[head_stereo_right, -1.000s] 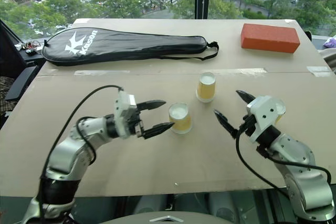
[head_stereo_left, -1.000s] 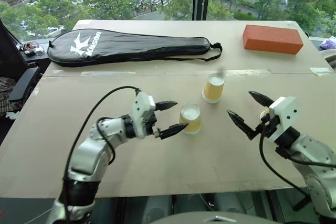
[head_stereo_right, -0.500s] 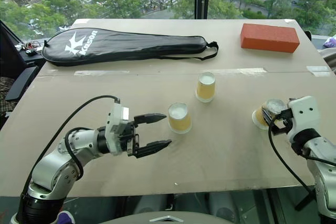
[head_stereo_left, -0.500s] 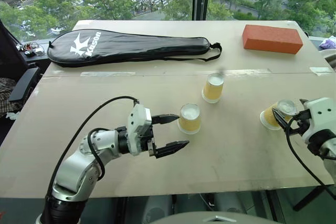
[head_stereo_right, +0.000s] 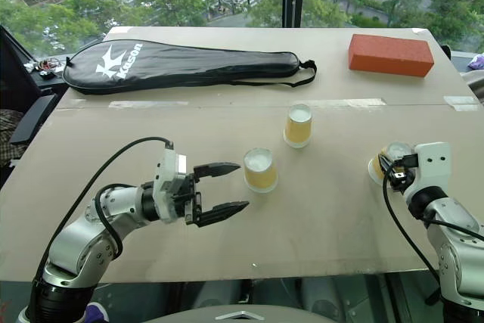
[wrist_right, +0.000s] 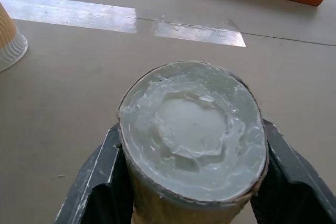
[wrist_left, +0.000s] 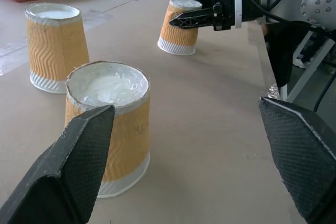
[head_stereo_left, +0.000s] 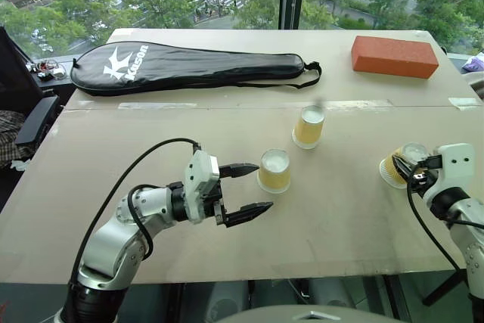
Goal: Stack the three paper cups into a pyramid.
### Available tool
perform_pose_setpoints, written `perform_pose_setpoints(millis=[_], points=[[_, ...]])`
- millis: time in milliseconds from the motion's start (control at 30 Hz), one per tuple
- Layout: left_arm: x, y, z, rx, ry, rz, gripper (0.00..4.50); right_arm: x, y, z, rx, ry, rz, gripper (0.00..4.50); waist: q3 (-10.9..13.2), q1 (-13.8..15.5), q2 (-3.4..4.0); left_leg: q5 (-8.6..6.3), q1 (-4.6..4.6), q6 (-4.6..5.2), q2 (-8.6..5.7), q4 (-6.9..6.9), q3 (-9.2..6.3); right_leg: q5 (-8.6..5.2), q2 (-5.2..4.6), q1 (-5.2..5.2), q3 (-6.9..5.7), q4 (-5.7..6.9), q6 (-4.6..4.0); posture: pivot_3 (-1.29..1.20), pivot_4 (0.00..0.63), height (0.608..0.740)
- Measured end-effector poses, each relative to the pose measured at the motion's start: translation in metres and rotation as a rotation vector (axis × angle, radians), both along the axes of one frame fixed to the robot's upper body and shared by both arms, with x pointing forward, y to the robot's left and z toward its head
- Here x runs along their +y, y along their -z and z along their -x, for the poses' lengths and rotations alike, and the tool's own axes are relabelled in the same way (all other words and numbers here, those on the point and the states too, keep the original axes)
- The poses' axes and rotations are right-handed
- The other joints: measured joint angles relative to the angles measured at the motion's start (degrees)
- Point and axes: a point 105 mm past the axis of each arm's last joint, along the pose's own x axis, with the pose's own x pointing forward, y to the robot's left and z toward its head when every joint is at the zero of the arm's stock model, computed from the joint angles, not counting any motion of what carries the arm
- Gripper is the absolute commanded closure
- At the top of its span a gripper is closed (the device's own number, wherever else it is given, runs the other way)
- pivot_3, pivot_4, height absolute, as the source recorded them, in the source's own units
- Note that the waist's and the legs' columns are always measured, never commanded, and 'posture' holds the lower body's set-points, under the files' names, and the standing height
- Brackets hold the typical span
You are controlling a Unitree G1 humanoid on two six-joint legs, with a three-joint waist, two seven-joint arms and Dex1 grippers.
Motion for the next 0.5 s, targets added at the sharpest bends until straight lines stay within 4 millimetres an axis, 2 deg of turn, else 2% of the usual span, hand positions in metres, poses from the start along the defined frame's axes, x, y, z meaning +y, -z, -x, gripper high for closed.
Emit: perform_pose_setpoints(millis=[67, 167, 300, 367, 500], points=[[-0.001, -0.001, -0.001, -0.008, -0.008, 0.007, 0.0, 0.004, -0.002, -0.002, -0.009, -0.029, -0.002, 2.52, 0.0, 0.0, 0.01, 0.0, 0.01, 0.0, 0.02, 0.0, 0.0, 0.0, 0.0, 0.0, 0.0, 0.0, 0.01, 0.0, 0.15, 0.74], [-0.002, -0.002, -0.003, -0.019, -0.013, 0.013, 0.0, 0.022, -0.01, -0.004, -0.038, -0.128, -0.018, 2.52, 0.0, -0.2, 0.02, 0.0, 0.01, 0.0, 0.03, 0.0, 0.0, 0.0, 0.01, 0.0, 0.0, 0.0, 0.0, 0.0, 0.15, 0.74], [-0.001, -0.004, -0.006, -0.027, -0.017, 0.014, 0.0, 0.057, -0.026, 0.002, -0.088, -0.333, 0.035, 2.52, 0.0, -0.1, 0.04, 0.0, -0.01, 0.0, 0.02, -0.01, -0.04, 0.0, 0.02, 0.0, -0.04, 0.0, 0.0, 0.0, 0.15, 0.74], [0.0, -0.003, -0.009, -0.024, -0.02, 0.013, 0.0, 0.073, -0.027, 0.005, -0.092, -0.416, 0.047, 2.52, 0.0, -0.1, 0.04, 0.0, -0.01, 0.0, 0.02, 0.0, -0.04, 0.0, 0.01, 0.0, -0.04, 0.0, 0.01, 0.0, 0.15, 0.74], [0.002, -0.002, -0.009, -0.019, -0.026, 0.015, 0.0, 0.088, -0.024, 0.007, -0.089, -0.485, 0.058, 2.52, 0.0, -0.1, 0.04, 0.0, -0.01, 0.0, 0.03, 0.0, -0.02, -0.01, 0.0, 0.0, -0.03, 0.0, 0.01, 0.0, 0.15, 0.74]])
